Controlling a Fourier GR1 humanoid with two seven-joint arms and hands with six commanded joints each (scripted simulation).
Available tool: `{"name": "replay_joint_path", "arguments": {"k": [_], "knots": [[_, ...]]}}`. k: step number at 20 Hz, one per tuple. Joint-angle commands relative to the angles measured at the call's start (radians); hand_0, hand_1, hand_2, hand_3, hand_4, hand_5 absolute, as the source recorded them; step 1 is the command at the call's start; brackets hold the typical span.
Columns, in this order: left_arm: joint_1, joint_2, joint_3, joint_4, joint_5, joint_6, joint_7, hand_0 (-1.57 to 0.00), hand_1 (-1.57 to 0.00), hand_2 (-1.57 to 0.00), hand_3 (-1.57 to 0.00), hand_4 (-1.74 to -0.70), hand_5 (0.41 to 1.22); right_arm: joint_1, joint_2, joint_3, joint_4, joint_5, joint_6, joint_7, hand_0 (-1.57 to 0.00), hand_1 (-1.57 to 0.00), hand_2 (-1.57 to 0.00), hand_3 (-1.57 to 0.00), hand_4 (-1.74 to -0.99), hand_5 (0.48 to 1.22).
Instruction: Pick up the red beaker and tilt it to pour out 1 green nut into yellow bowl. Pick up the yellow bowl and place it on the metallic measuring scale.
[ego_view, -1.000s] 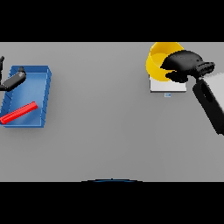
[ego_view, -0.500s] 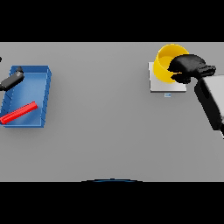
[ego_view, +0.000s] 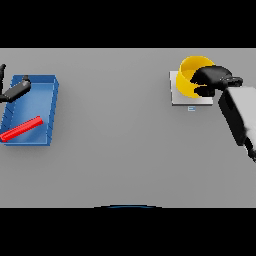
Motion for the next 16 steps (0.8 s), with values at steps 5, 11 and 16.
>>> {"name": "replay_joint_path", "arguments": {"k": [5,11,16], "knots": [[-0.012,0.000,-0.001,0.014,-0.007,-0.004,0.009,0.00,0.00,0.00,0.00,-0.81,0.742,-0.010,0.000,-0.003,0.023,-0.011,0.025,-0.016,-0.62,-0.55,-0.69,-0.67,-1.444,0.887],[-0.024,-0.016,0.005,0.041,-0.001,-0.011,-0.007,0.00,0.00,0.00,0.00,-0.81,0.736,-0.043,0.011,0.014,0.071,0.008,0.037,-0.061,-0.16,-0.14,-0.29,-0.47,-1.356,0.755],[-0.009,-0.003,0.012,0.025,0.006,-0.005,-0.016,0.00,0.00,0.00,0.00,-0.82,0.734,-0.052,0.020,0.024,0.111,0.025,0.034,-0.069,-0.05,-0.05,-0.12,-0.35,-1.308,0.733]]}}
